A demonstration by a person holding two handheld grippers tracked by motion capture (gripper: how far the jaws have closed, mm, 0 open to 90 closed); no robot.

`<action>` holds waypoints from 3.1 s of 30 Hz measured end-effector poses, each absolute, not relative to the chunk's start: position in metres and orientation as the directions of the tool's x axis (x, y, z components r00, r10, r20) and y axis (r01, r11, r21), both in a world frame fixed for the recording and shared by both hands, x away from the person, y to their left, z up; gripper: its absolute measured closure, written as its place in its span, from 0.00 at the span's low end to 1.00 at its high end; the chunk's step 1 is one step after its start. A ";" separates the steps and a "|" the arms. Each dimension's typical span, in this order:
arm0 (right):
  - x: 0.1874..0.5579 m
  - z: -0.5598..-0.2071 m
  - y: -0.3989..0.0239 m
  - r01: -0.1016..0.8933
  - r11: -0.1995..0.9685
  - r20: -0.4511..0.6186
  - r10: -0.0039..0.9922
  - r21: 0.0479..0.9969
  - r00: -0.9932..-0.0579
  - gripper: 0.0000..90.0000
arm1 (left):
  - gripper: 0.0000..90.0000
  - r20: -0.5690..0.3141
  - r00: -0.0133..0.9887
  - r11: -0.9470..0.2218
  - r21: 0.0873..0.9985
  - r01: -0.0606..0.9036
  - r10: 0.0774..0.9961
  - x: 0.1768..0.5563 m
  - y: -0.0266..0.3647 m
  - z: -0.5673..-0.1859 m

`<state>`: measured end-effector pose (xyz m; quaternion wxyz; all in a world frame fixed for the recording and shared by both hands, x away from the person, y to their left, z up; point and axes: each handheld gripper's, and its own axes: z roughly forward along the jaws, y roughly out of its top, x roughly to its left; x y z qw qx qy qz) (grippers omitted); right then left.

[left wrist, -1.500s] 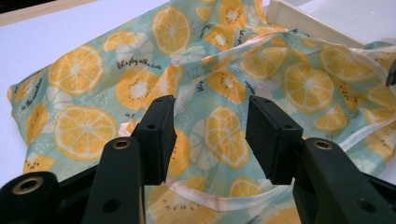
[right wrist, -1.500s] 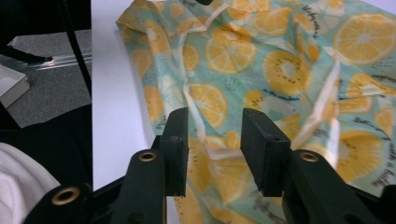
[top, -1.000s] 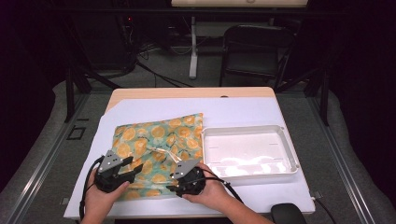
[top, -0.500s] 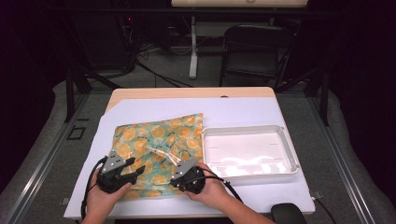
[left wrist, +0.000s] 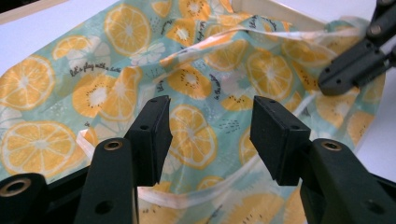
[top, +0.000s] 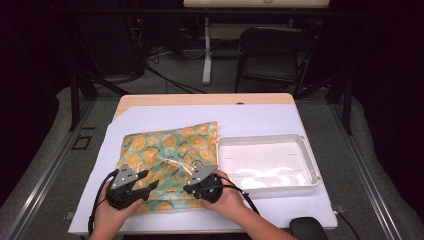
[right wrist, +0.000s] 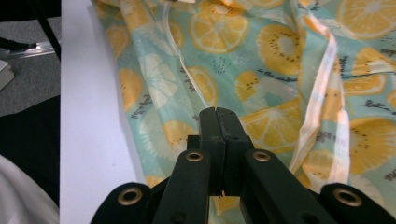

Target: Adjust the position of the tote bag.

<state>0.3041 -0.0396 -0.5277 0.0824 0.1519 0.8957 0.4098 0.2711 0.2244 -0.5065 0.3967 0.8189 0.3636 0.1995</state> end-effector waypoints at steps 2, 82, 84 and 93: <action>0.305 -0.527 -0.040 0.208 0.617 -0.024 0.345 0.759 -0.938 1.00 | 0.53 0.038 0.657 -0.422 0.794 0.438 0.753 0.270 0.223 -0.507; 0.317 -0.506 -0.052 0.246 0.515 0.006 0.423 0.821 -0.906 0.82 | 1.00 0.119 0.693 -0.534 0.733 0.422 0.711 0.255 0.202 -0.516; 0.315 -0.502 -0.055 0.254 0.498 0.015 0.433 0.829 -0.901 0.78 | 1.00 0.115 0.689 -0.522 0.743 0.419 0.715 0.257 0.202 -0.514; 0.310 -0.494 -0.065 0.245 0.479 0.004 0.451 0.843 -0.893 0.76 | 1.00 0.128 0.670 -0.503 0.764 0.403 0.731 0.265 0.205 -0.501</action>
